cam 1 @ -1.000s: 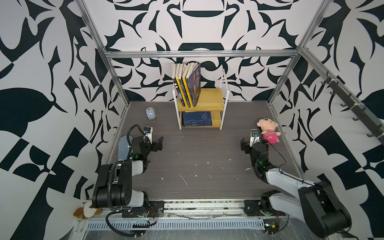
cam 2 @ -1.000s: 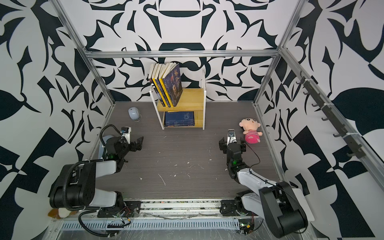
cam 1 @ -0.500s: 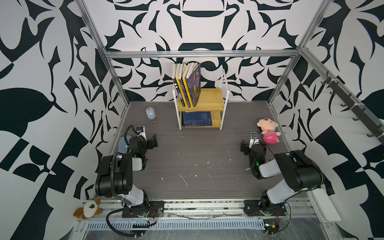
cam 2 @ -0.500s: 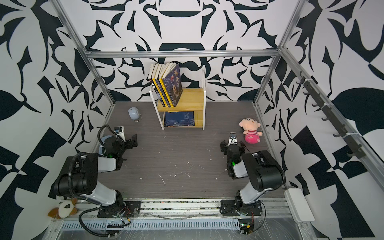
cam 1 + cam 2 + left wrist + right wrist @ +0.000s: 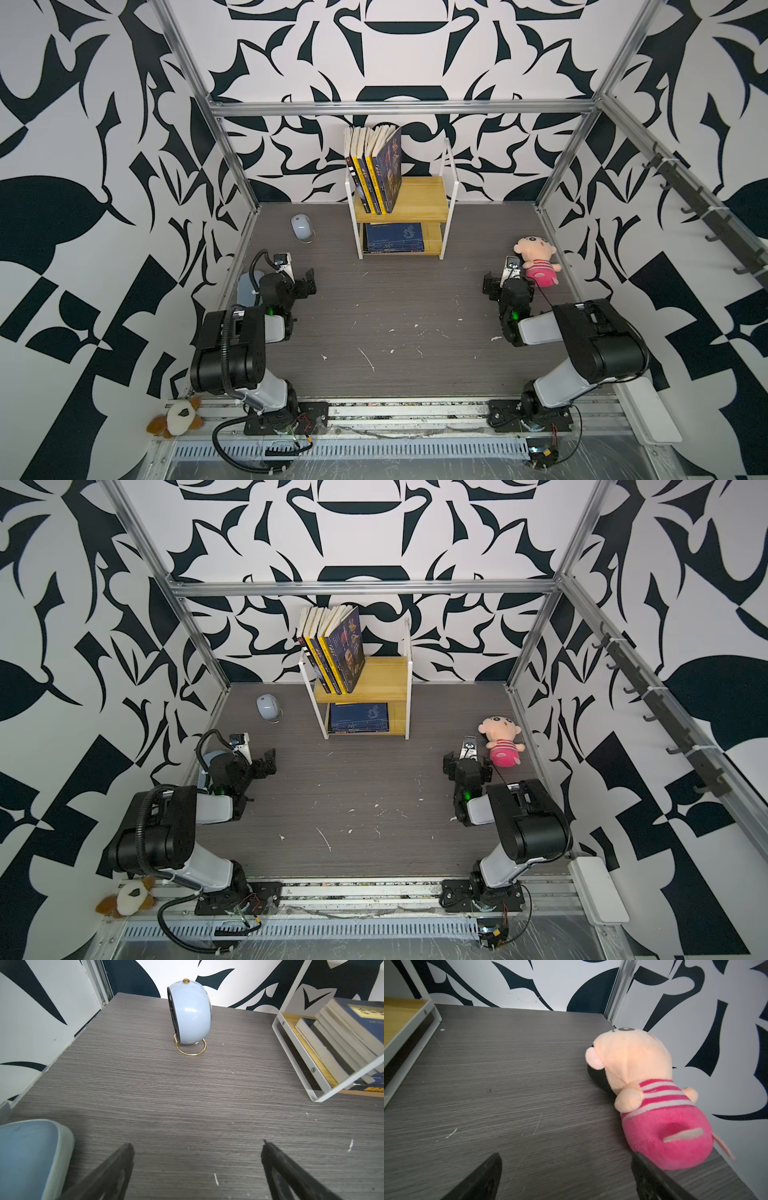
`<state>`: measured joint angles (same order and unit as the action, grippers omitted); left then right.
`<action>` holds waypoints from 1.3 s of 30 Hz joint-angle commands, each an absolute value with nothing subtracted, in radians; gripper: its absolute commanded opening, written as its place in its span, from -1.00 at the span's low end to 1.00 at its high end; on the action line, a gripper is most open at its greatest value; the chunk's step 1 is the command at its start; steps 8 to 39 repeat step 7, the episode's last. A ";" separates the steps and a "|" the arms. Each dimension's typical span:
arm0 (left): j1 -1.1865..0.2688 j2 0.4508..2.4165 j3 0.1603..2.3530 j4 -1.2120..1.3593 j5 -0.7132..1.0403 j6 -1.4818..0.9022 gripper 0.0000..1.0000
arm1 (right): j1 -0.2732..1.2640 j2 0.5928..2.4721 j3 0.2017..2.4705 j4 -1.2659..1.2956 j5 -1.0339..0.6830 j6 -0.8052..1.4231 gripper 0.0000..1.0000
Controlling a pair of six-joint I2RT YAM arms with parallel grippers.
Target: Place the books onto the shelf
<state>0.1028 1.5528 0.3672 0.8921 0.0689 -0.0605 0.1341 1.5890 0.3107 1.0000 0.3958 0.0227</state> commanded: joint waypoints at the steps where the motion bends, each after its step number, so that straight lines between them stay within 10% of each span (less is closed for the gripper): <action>1: 0.106 1.545 0.370 0.903 0.070 -0.070 0.99 | 0.134 1.576 0.331 1.000 0.345 0.005 0.99; 39: 0.109 1.500 0.259 1.065 0.195 -0.020 0.99 | 0.132 1.572 0.332 0.997 0.332 0.008 0.99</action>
